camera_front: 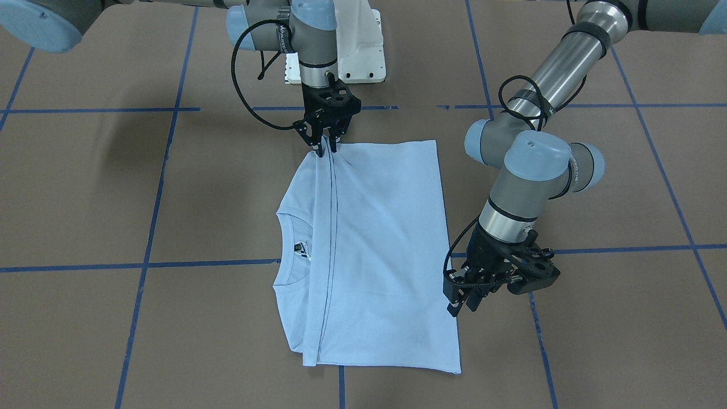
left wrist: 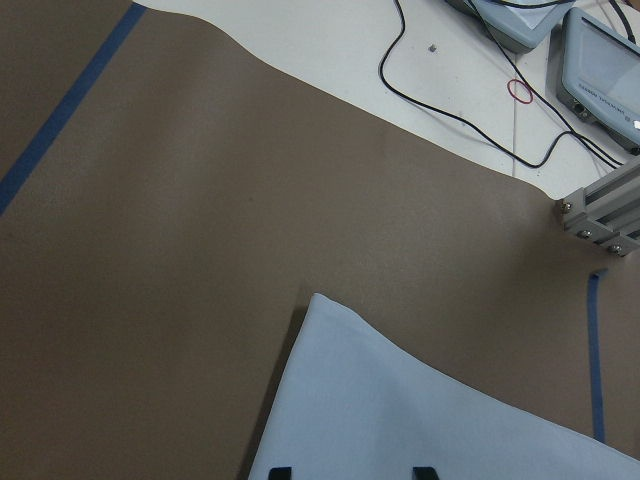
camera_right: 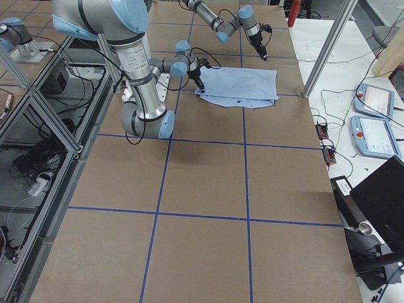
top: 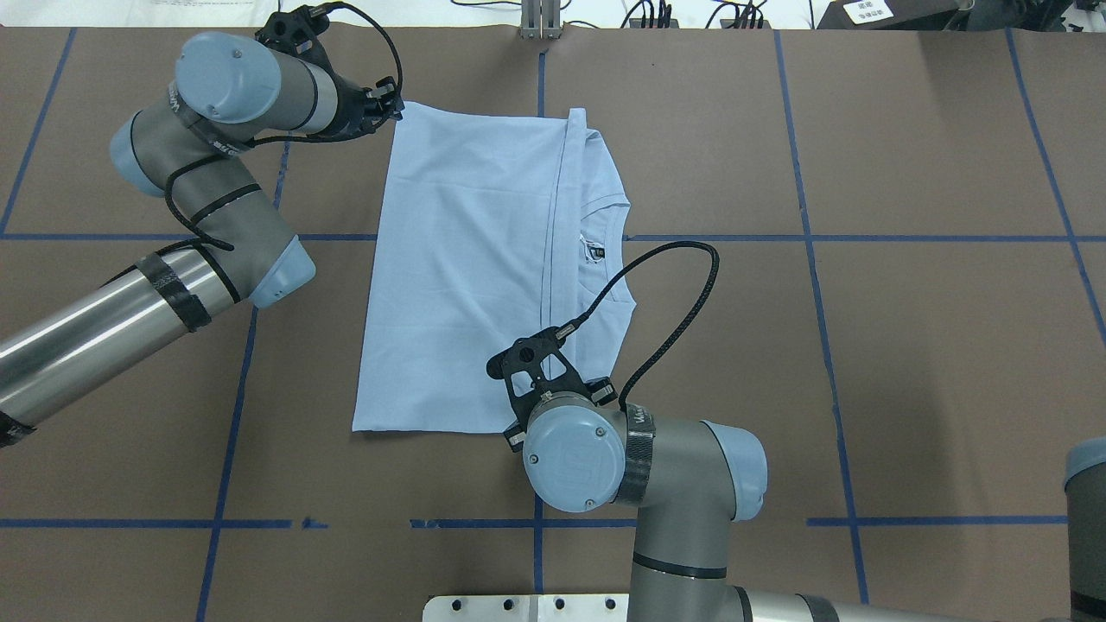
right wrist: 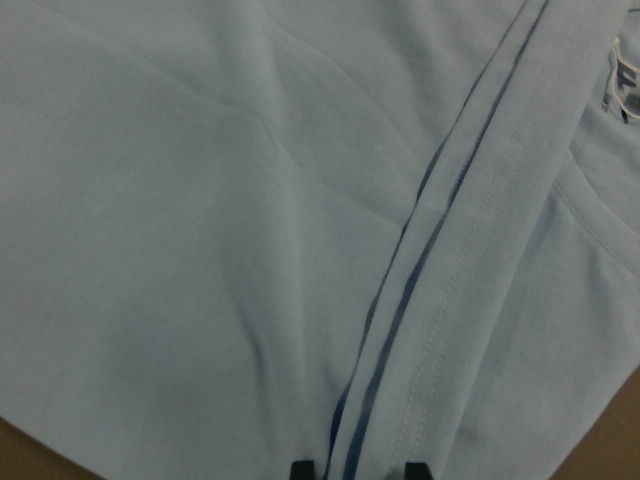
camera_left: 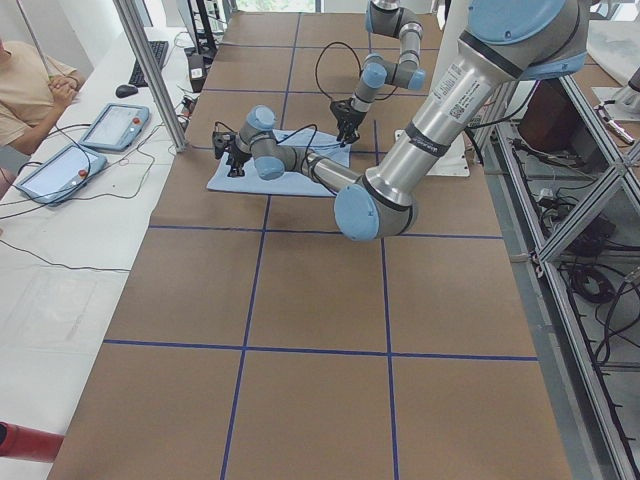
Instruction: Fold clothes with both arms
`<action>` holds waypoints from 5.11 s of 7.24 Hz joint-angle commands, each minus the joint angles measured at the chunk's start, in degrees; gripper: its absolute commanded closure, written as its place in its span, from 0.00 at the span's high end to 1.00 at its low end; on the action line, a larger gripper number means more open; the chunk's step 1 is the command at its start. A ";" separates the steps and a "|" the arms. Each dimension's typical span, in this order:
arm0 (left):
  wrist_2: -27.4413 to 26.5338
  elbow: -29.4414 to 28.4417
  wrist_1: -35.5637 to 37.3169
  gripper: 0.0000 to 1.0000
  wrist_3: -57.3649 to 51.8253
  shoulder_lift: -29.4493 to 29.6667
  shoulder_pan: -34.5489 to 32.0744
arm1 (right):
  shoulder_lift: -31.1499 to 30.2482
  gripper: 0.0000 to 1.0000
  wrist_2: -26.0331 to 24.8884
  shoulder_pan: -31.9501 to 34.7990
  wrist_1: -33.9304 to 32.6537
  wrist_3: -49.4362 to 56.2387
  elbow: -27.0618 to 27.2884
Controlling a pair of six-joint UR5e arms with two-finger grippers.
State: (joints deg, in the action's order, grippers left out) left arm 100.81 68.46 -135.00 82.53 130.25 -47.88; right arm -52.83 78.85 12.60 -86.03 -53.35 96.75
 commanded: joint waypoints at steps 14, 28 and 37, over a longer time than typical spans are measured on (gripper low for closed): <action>0.09 1.49 0.26 0.50 2.90 0.53 0.77 | -14.36 0.61 0.34 3.20 0.34 -0.62 12.78; 0.18 4.83 0.70 0.50 2.90 0.00 0.77 | -0.25 0.00 7.08 9.71 1.03 -0.01 -2.81; 0.18 5.01 0.79 0.50 2.90 0.00 0.86 | -6.15 0.70 6.49 9.72 1.03 -2.20 2.12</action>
State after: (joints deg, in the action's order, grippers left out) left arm 100.98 73.48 -134.21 85.43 130.25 -47.02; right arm -58.92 85.42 22.34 -85.02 -55.02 98.80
